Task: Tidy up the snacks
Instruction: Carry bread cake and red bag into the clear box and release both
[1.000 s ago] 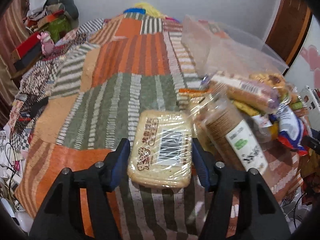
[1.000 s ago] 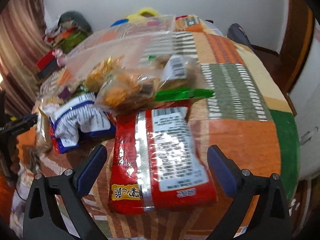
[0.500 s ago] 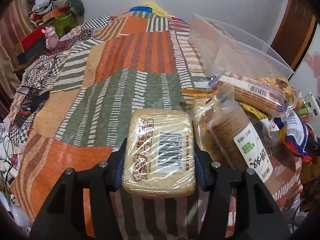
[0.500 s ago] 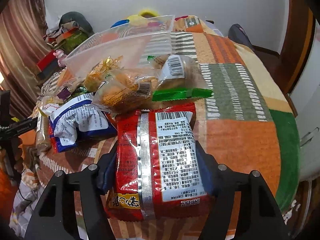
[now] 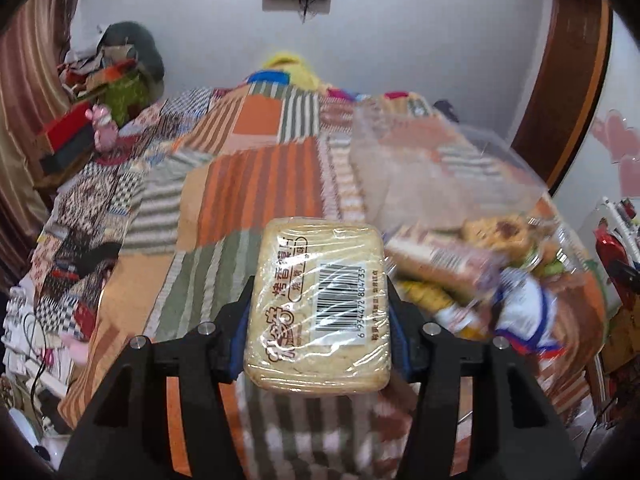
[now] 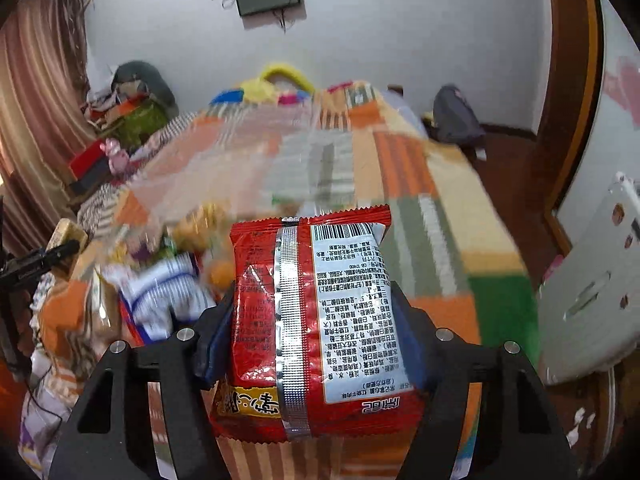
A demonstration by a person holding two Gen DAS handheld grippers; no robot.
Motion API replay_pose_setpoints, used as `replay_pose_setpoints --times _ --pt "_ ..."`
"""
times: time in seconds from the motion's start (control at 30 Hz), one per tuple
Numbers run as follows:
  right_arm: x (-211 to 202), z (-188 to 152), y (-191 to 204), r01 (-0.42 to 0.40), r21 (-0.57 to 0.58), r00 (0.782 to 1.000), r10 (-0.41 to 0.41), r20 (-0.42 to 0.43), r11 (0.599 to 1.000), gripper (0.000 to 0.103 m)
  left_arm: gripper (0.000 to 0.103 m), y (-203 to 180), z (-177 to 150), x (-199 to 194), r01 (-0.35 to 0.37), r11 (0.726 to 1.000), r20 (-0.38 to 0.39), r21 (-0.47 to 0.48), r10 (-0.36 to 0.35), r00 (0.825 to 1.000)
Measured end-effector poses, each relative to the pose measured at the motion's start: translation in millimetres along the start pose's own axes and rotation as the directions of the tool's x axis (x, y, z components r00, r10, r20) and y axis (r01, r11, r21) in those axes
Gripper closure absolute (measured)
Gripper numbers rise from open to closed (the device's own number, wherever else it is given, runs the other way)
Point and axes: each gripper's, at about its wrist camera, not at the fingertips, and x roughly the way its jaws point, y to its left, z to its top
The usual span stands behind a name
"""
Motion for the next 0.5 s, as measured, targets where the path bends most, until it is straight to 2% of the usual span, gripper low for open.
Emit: replay_pose_setpoints --times 0.27,0.5 --pt "16 40 20 -0.016 -0.051 0.995 0.021 0.099 0.999 0.039 0.048 -31 49 1 0.08 0.997 0.08 -0.009 -0.079 0.994" --pt "41 62 34 -0.043 -0.049 0.991 0.048 0.122 0.998 0.039 0.048 -49 88 36 0.102 0.995 0.075 -0.019 -0.1 0.992"
